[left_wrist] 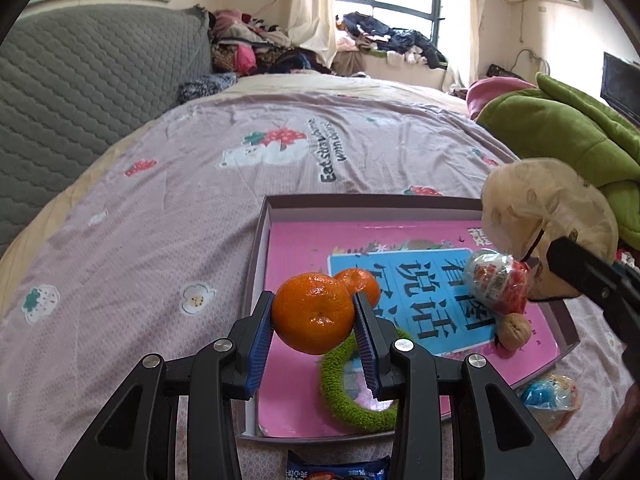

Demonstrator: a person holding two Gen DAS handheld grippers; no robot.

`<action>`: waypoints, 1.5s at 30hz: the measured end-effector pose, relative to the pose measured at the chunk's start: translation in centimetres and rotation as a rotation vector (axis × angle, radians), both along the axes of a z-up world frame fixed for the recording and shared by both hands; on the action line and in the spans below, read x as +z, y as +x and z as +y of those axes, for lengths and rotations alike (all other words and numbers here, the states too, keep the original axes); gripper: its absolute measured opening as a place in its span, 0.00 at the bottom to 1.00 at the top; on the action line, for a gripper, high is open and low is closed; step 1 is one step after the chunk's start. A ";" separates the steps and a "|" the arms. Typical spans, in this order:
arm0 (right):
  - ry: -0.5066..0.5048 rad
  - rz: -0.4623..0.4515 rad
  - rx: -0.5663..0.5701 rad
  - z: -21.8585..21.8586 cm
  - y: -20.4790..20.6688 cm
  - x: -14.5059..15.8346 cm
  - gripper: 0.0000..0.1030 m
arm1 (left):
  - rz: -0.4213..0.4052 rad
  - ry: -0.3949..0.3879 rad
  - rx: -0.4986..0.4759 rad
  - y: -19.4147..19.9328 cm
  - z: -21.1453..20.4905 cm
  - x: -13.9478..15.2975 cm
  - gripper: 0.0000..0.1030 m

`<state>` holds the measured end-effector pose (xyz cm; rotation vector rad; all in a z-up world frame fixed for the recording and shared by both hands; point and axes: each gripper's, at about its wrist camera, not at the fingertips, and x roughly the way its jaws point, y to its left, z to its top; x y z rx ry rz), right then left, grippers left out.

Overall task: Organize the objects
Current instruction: 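Lower the mandarin with the left gripper while the right lowers the beige cloth into the box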

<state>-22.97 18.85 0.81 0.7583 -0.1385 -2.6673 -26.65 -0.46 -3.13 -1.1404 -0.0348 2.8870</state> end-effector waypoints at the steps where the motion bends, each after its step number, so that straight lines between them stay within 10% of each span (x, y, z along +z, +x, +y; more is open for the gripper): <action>1: 0.005 -0.006 0.002 -0.2 -0.1 -0.3 0.20 | -0.008 0.003 0.002 -0.2 -0.1 -0.2 0.39; 45: 0.174 -0.227 0.047 -3.2 -2.6 -6.7 0.22 | -0.136 -0.013 -0.035 -1.1 0.8 -3.8 0.40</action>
